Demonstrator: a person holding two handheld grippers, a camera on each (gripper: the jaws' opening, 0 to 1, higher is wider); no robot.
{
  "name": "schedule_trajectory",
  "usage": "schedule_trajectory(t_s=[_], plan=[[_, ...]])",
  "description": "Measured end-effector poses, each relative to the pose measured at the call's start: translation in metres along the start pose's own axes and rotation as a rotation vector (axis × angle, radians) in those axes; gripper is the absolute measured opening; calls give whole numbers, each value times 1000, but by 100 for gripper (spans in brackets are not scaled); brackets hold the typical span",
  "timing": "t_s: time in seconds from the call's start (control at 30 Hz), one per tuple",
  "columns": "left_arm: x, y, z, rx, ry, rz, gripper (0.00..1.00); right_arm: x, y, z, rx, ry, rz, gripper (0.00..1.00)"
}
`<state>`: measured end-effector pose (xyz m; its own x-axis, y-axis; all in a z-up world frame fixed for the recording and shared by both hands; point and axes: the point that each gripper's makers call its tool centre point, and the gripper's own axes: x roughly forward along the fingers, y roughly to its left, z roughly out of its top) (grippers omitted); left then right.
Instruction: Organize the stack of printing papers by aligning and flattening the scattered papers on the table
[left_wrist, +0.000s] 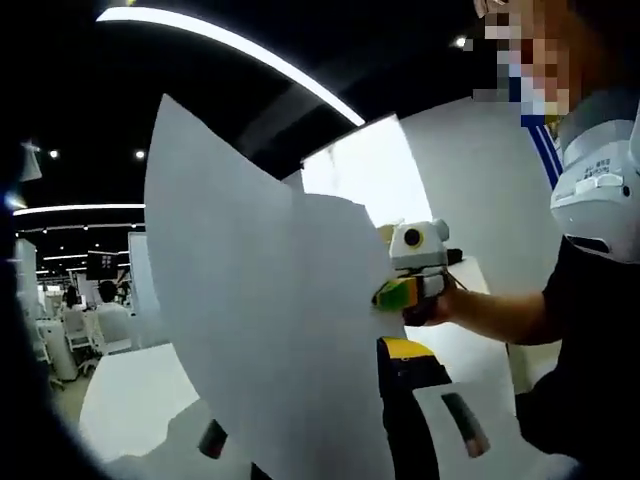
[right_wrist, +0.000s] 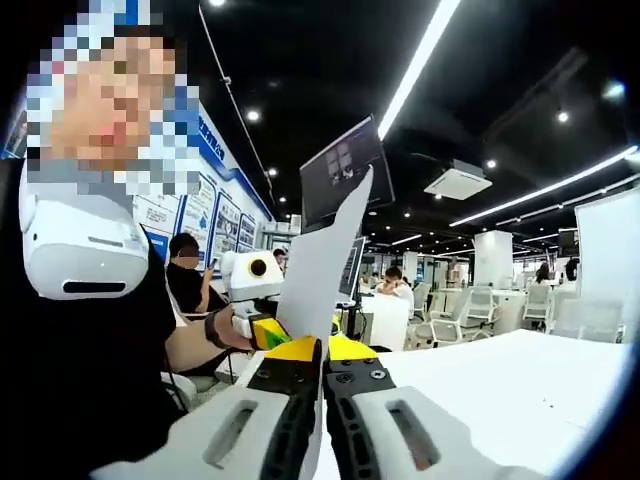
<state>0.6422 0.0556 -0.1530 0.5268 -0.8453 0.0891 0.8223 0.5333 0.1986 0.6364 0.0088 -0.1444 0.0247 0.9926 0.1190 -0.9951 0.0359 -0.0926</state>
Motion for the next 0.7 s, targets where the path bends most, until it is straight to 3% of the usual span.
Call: schedule_trajectory(t_s=[0.27,0.43,0.7], plan=[[3,-5,-1,-10,1,-27,19,1,0,0,-4,2,0,0],[3,-4,-2,-36,-2,-28,6,2,-1,-1,-8,5,-4,0],[0,6,3,-145,-36,13,6,5,-1,-8,-32,35,-17,0]])
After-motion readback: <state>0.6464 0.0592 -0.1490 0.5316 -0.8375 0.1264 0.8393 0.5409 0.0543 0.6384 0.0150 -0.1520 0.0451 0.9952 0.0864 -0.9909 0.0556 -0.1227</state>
